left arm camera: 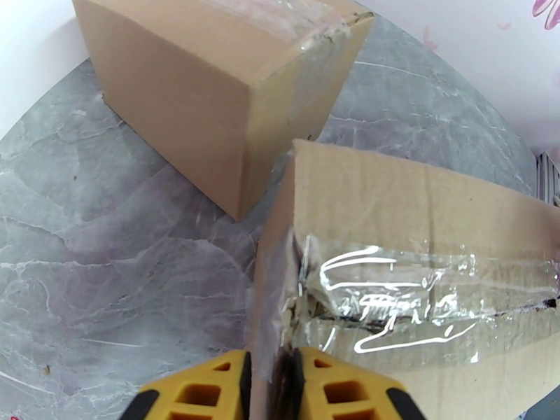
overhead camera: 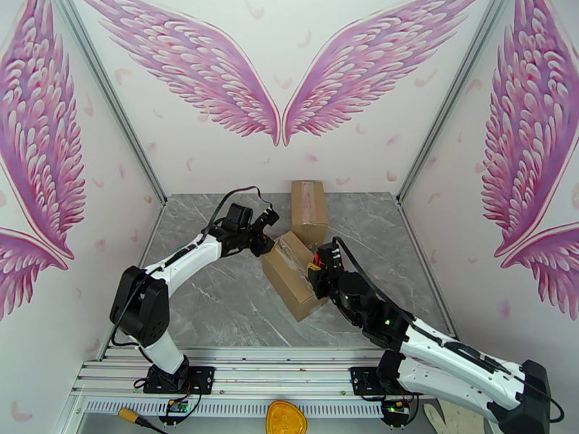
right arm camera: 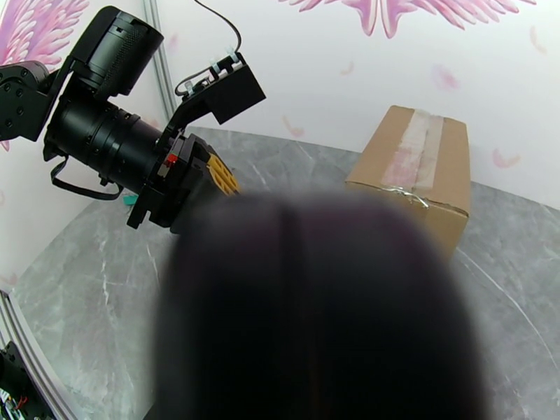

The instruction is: Unpack the express box

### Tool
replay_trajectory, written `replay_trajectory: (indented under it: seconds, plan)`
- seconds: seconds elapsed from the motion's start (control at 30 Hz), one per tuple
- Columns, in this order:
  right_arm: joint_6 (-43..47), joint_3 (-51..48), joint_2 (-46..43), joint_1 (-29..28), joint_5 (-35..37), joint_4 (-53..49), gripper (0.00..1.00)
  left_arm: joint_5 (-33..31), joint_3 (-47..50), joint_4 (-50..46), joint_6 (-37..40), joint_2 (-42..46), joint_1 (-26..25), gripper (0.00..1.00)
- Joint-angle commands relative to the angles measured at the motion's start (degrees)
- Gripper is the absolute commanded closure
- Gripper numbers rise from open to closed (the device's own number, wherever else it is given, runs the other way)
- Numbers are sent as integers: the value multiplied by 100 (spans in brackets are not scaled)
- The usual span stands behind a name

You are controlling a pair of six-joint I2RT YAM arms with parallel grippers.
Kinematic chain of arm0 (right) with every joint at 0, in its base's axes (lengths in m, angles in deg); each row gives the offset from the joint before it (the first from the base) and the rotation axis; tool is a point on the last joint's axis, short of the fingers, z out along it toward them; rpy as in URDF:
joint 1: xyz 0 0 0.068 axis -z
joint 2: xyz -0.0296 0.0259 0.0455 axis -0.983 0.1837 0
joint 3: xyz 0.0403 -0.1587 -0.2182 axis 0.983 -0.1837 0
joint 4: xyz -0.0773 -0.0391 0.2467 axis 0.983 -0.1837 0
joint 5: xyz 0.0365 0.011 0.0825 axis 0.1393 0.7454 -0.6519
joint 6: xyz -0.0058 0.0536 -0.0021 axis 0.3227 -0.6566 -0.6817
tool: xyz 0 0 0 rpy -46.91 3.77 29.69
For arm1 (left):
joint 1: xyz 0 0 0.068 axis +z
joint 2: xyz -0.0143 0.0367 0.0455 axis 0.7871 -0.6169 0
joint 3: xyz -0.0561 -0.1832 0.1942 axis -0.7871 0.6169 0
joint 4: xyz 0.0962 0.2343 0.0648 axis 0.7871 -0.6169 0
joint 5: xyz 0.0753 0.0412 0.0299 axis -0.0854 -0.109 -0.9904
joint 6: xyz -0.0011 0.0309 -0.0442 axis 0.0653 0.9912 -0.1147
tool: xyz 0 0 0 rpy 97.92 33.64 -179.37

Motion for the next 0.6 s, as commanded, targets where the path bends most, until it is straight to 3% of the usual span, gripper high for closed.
replay_trajectory:
  seconds: [0.0, 0.37, 0.57]
  plan:
    - [357, -43, -403, -64, -92, -920, 100, -1167, 192, -900, 49, -450, 257, 77]
    - [609, -233, -972, -62, -28, -900, 100, -1200, 217, -885, 1, -432, 264, 78]
    - [709, -399, -722, -68, -191, -441, 100, -1360, 323, -915, -72, -321, 351, 81]
